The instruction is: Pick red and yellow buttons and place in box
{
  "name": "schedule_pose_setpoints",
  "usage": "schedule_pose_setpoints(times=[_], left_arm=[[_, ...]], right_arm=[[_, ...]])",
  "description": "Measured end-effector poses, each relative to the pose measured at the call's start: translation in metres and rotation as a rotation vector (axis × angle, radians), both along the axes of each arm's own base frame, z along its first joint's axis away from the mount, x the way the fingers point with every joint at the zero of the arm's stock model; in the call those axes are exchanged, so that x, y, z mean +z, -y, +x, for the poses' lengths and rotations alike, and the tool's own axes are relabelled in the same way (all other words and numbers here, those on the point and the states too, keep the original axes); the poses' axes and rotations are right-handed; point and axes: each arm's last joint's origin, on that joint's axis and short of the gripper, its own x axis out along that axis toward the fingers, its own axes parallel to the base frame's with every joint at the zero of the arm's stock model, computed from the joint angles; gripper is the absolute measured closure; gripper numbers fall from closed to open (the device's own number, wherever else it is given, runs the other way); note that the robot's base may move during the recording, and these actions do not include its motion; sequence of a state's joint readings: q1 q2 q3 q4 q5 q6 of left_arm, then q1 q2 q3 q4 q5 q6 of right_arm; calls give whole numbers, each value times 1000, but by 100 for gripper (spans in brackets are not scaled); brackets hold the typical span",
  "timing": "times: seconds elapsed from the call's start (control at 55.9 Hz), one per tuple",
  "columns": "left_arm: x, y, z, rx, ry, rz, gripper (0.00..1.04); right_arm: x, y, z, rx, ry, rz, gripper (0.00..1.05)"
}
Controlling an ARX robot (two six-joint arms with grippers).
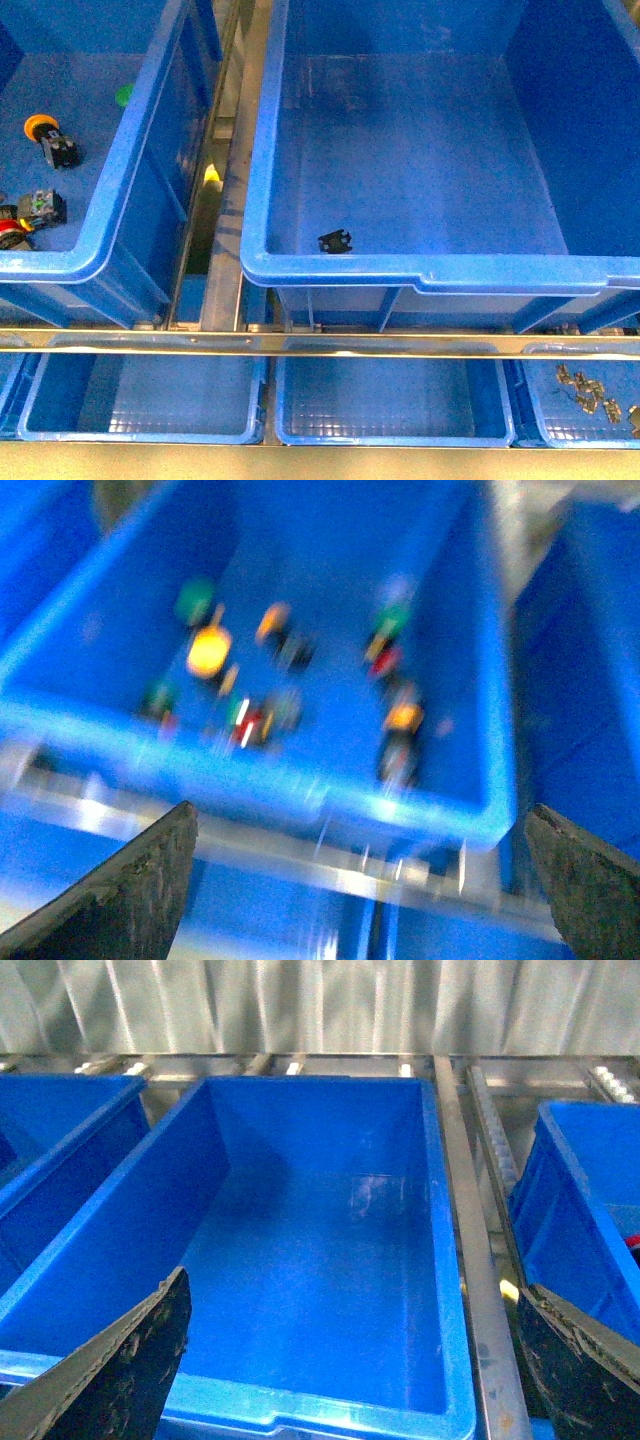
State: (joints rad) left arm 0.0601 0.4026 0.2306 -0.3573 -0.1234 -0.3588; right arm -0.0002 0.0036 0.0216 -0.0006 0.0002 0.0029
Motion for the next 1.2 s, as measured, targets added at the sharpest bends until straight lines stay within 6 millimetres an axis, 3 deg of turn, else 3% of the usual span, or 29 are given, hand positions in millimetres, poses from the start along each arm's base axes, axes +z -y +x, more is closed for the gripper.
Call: schedule_pose_setpoints(times=[0.107, 0.34, 0.412, 0.519, 0.716, 0.877, 1.199], left_arm=[[17, -13, 35, 117, -20, -124, 8], [41, -37, 116, 148, 54, -143, 8], [35, -47, 162, 156, 13, -153, 8], [21, -56, 212, 164, -20, -157, 8], [-6, -67, 274, 171, -66, -184, 8], [-36, -73, 301, 188, -114, -205, 8], [-66, -95, 312, 242, -148, -233, 8]], right_arm=[[0, 0, 0, 0, 0, 0, 7], [0, 0, 0, 0, 0, 0, 7], [0, 0, 0, 0, 0, 0, 7], [0, 0, 0, 0, 0, 0, 7], [0, 0, 0, 0, 0, 0, 7], [0, 0, 0, 0, 0, 0, 7], [0, 0, 0, 0, 0, 0, 7]])
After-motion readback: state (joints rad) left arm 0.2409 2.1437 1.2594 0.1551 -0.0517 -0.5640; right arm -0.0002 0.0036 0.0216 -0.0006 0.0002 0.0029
